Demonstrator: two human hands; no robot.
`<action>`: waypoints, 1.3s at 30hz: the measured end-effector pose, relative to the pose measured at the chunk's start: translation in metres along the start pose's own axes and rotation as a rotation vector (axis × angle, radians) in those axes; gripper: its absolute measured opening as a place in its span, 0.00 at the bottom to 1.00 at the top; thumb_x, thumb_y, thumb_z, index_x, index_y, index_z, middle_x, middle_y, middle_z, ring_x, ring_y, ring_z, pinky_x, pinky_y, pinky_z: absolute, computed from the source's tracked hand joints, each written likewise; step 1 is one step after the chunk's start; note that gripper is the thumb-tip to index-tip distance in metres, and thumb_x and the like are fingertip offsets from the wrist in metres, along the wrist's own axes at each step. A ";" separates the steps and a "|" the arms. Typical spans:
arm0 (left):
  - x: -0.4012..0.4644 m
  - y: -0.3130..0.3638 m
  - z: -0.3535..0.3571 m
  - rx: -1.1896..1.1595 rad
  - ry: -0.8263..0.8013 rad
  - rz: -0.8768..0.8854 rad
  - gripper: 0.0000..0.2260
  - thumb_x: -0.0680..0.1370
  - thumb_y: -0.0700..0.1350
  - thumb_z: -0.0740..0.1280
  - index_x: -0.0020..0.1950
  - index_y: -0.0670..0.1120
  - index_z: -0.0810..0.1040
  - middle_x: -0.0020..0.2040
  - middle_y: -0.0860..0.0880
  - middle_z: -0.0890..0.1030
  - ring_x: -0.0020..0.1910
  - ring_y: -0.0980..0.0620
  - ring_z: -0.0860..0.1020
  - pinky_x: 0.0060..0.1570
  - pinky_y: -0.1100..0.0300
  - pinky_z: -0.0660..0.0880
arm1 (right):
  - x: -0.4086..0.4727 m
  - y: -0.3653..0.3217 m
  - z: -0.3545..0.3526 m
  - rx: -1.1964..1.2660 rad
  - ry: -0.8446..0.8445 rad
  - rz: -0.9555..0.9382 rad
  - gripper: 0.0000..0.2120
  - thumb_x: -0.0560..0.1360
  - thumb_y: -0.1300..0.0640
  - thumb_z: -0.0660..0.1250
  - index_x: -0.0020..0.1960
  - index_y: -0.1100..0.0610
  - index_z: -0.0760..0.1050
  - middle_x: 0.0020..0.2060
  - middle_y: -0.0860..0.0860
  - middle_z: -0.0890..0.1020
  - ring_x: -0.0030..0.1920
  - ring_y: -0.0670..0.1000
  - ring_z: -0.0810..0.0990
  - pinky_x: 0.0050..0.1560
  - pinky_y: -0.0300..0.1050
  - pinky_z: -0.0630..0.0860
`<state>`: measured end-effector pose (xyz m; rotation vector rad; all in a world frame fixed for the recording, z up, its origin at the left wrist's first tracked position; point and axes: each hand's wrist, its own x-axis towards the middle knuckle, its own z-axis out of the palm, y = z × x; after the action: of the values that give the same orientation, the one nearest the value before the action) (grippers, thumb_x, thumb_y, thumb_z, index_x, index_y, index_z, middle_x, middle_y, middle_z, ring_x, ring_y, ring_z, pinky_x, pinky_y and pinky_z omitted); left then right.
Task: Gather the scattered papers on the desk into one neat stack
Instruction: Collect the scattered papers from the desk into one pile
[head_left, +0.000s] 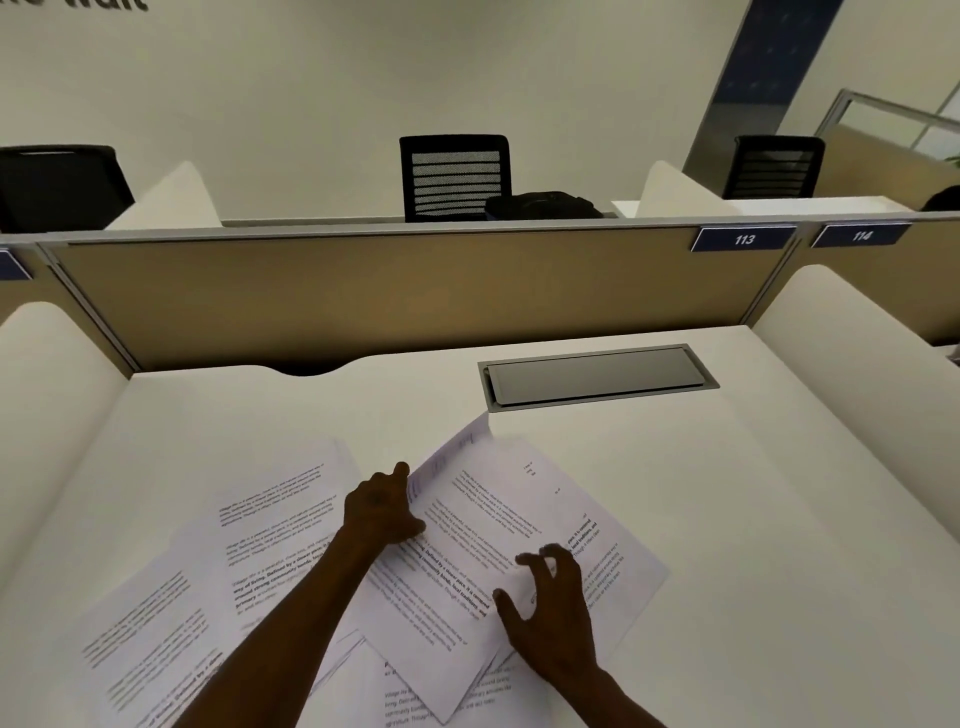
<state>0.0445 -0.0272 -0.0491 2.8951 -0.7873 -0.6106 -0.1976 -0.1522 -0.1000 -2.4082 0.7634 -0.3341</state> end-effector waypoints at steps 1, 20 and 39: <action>-0.001 -0.001 0.001 -0.013 -0.011 -0.013 0.35 0.68 0.59 0.74 0.69 0.48 0.64 0.60 0.45 0.77 0.58 0.44 0.79 0.52 0.52 0.78 | -0.006 0.000 0.000 -0.041 -0.007 -0.025 0.29 0.70 0.33 0.64 0.64 0.48 0.75 0.68 0.50 0.69 0.72 0.53 0.67 0.67 0.47 0.72; -0.100 -0.014 0.026 -1.151 -0.215 0.039 0.13 0.77 0.44 0.71 0.61 0.49 0.79 0.52 0.48 0.87 0.48 0.47 0.86 0.51 0.47 0.83 | -0.022 -0.003 -0.014 0.214 0.027 0.207 0.33 0.75 0.43 0.69 0.75 0.51 0.64 0.74 0.51 0.67 0.74 0.51 0.63 0.73 0.44 0.62; -0.156 0.119 0.111 -1.279 -0.043 -0.120 0.17 0.77 0.53 0.70 0.65 0.52 0.77 0.63 0.53 0.80 0.62 0.55 0.78 0.67 0.55 0.74 | 0.059 0.073 -0.118 0.527 -0.180 0.312 0.18 0.71 0.61 0.76 0.59 0.56 0.77 0.52 0.56 0.84 0.50 0.60 0.83 0.52 0.64 0.81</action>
<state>-0.1784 -0.0485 -0.0741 1.7370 -0.0808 -0.7807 -0.2288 -0.2895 -0.0461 -1.7694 0.8320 -0.1621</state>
